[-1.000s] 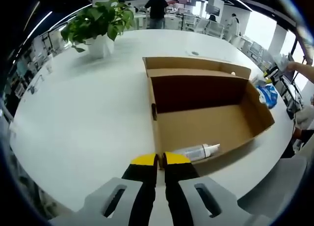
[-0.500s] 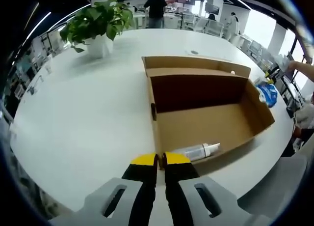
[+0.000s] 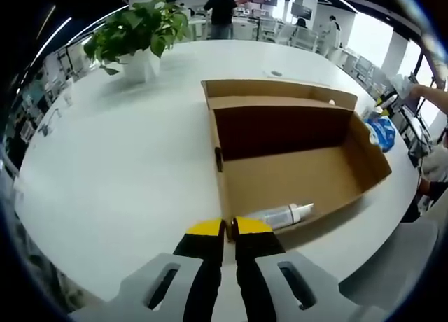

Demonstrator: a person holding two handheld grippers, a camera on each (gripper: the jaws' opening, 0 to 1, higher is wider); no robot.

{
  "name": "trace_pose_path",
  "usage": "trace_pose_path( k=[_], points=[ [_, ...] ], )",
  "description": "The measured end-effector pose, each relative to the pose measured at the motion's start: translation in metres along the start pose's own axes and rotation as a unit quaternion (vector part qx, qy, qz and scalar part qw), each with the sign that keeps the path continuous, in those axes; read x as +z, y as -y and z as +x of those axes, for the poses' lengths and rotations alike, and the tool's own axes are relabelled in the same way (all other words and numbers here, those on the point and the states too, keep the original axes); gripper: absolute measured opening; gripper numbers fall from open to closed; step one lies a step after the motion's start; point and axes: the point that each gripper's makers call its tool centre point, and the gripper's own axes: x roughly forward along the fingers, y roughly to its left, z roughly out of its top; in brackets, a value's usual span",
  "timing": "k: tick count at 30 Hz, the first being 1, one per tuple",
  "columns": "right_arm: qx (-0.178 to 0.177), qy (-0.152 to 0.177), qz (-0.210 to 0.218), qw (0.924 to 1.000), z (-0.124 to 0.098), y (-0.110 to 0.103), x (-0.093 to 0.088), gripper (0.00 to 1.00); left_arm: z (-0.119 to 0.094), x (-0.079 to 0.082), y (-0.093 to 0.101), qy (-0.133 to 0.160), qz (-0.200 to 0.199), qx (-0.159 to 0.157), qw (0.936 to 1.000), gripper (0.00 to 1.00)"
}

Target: Operate the shoe box by opening the lid, removing the specified soft item, and placing it in the target area until the item is outside and the box remains undamaged.

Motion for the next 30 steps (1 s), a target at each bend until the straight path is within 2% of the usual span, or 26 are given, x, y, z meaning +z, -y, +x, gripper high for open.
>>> trace_pose_path(
  k=[5, 10, 13, 20, 25, 30],
  points=[
    [-0.033, 0.011, 0.026, 0.9991, -0.015, 0.009, 0.007, 0.27, 0.002, 0.003, 0.0, 0.004, 0.022, 0.003, 0.9997, 0.05],
    [-0.054, 0.025, 0.043, 0.9973, -0.036, 0.003, 0.022, 0.37, 0.002, 0.01, -0.002, 0.016, 0.029, 0.001, 0.9994, 0.11],
    [-0.071, 0.037, 0.06, 0.9949, -0.048, 0.003, 0.03, 0.37, -0.001, 0.017, -0.003, 0.028, 0.036, -0.001, 0.999, 0.13],
    [-0.108, 0.068, 0.112, 0.9855, -0.073, -0.005, 0.051, 0.47, -0.009, 0.027, 0.002, 0.039, 0.058, -0.022, 0.9973, 0.2],
    [-0.13, 0.09, 0.153, 0.9755, -0.085, -0.015, 0.062, 0.54, -0.014, 0.035, 0.007, 0.044, 0.088, -0.04, 0.9944, 0.25],
    [-0.142, 0.098, 0.18, 0.9683, -0.094, -0.034, 0.071, 0.6, -0.018, 0.042, 0.011, 0.042, 0.117, -0.056, 0.9907, 0.31]
  ],
)
